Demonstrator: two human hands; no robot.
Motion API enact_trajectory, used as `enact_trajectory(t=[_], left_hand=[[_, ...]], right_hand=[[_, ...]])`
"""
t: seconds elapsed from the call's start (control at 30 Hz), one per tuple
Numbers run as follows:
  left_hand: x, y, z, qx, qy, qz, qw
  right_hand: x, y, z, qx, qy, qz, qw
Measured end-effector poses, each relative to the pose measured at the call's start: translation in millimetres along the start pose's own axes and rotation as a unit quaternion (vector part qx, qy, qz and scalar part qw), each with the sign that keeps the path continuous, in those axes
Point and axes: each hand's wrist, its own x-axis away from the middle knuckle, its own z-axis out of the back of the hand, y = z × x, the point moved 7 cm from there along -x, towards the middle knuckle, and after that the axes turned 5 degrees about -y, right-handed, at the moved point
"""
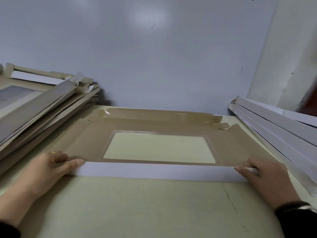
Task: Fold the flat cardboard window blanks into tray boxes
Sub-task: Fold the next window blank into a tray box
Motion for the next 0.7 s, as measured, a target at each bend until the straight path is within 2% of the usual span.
enact_trajectory(t=[0.07, 0.2, 0.33, 0.4, 0.5, 0.6, 0.7], left_hand=[[-2, -2, 0, -0.024, 0.001, 0.045, 0.999], [-6, 6, -3, -0.069, -0.014, 0.068, 0.995], [-8, 12, -6, -0.127, -0.027, 0.077, 0.989], [-5, 21, -9, -0.174, -0.022, 0.054, 0.983], [3, 51, -33, -0.169, -0.068, 0.002, 0.983], [16, 99, -75, -0.187, -0.155, -0.068, 0.968], [30, 145, -112, -0.167, -0.216, -0.132, 0.953]], right_hand=[[0, -1, -1, 0.028, -0.004, -0.006, 1.0], [-1, 11, -4, 0.071, 0.011, -0.042, 0.997], [-4, 20, -16, 0.097, -0.066, -0.102, 0.988], [-4, 24, -20, 0.085, -0.106, -0.118, 0.984], [-5, -9, -23, 0.055, -0.12, -0.031, 0.991], [1, -76, -31, 0.069, -0.117, 0.148, 0.98], [16, -131, -64, 0.03, -0.218, 0.232, 0.948]])
